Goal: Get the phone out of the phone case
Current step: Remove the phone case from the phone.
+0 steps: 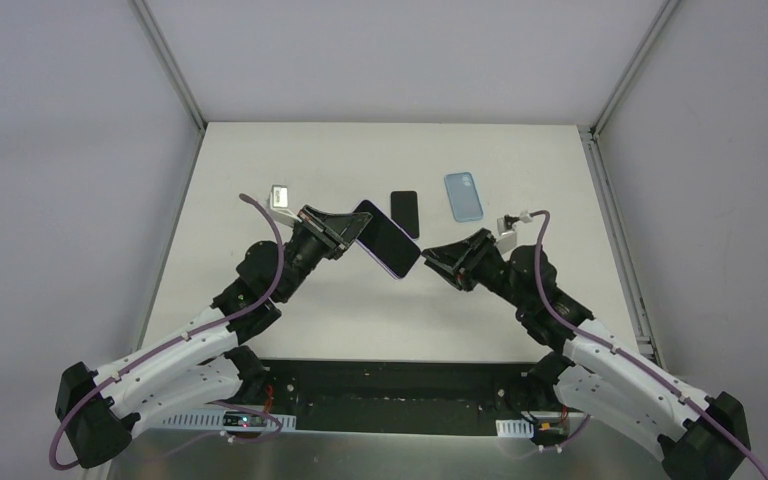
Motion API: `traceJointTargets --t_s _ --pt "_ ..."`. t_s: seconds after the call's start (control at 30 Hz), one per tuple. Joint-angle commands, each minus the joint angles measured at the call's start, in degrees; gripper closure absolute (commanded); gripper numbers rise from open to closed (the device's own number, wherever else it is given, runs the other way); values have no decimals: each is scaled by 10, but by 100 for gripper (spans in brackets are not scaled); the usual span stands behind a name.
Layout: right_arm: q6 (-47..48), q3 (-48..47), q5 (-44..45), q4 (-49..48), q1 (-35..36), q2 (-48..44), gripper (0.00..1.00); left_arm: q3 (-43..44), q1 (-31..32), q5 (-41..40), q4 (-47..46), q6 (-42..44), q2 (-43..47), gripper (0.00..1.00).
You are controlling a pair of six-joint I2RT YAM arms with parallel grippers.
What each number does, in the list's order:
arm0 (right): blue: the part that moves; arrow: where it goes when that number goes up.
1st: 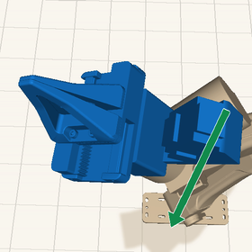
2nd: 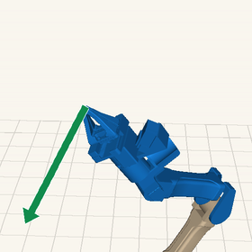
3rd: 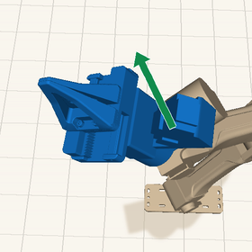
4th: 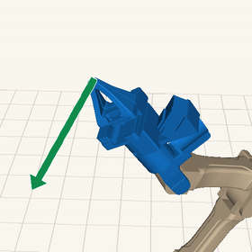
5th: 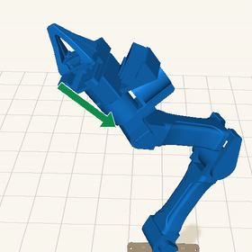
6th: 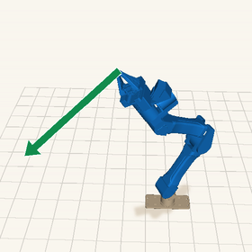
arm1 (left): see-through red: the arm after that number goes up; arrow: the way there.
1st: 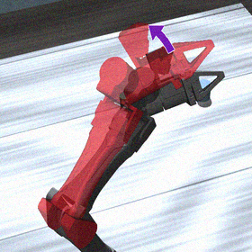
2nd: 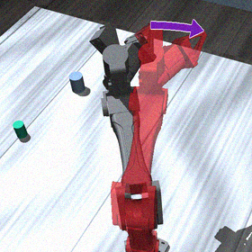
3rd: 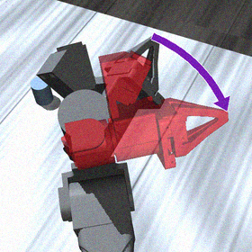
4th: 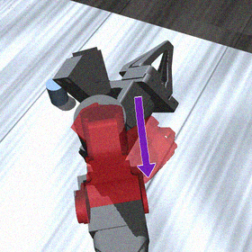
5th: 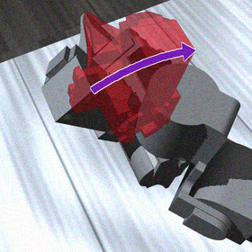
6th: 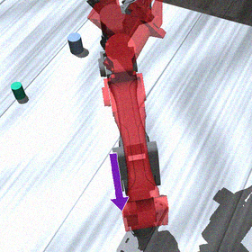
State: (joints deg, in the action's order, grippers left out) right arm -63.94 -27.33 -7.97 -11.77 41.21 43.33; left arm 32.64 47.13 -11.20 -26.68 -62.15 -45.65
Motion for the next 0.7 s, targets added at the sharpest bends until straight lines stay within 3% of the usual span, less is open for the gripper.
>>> traceJointTargets --t_s 0.0,0.43,0.67 --pt "-3 -3 -24 -29 4 13 60 40 5 36 -80 -43 6 100" --pt "-2 -13 -28 -28 4 28 61 44 5 39 -80 -42 -1 100" --pt "33 -20 -2 30 3 -11 60 38 6 25 -80 -34 11 100"
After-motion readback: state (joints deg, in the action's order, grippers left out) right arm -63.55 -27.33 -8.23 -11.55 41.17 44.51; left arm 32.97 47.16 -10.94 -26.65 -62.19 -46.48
